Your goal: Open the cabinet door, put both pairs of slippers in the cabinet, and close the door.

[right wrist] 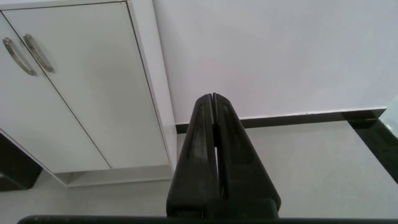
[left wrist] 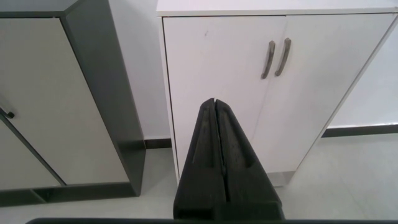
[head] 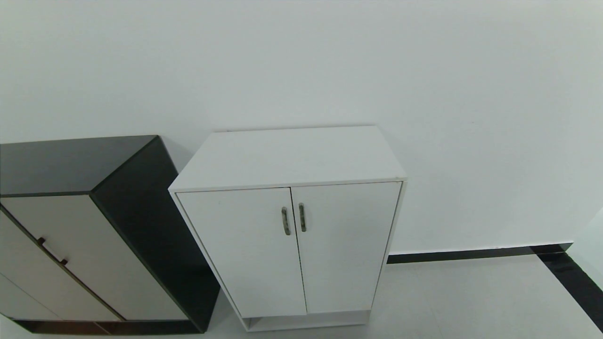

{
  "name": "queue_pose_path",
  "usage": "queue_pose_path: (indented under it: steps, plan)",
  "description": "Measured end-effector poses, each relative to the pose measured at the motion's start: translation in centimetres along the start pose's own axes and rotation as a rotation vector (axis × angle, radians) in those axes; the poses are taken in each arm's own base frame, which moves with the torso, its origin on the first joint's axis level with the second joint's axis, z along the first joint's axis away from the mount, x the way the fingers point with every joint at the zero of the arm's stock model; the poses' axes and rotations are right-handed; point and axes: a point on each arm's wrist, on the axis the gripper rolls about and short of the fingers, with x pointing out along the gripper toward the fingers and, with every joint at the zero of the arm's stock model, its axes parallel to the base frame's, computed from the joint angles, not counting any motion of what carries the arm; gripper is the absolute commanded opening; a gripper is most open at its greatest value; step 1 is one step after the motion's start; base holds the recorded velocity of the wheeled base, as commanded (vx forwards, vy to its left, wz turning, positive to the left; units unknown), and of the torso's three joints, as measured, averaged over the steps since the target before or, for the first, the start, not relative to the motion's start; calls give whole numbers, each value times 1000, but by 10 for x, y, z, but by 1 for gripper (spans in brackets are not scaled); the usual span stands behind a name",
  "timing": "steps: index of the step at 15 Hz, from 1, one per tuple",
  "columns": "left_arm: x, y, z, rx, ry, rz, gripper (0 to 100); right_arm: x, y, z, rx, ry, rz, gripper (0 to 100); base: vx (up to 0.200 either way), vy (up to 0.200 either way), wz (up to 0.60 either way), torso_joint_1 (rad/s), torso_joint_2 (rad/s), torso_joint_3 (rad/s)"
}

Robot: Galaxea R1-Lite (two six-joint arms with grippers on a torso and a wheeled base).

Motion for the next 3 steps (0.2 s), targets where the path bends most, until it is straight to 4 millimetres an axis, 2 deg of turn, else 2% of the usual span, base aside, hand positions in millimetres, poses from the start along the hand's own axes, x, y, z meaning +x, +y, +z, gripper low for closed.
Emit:
queue_pose_path:
  steps: [3]
  plan:
    - [0,0,0,0,0,0,0,0,0,0,0,-1,0,0,0,0,0,0,0,0]
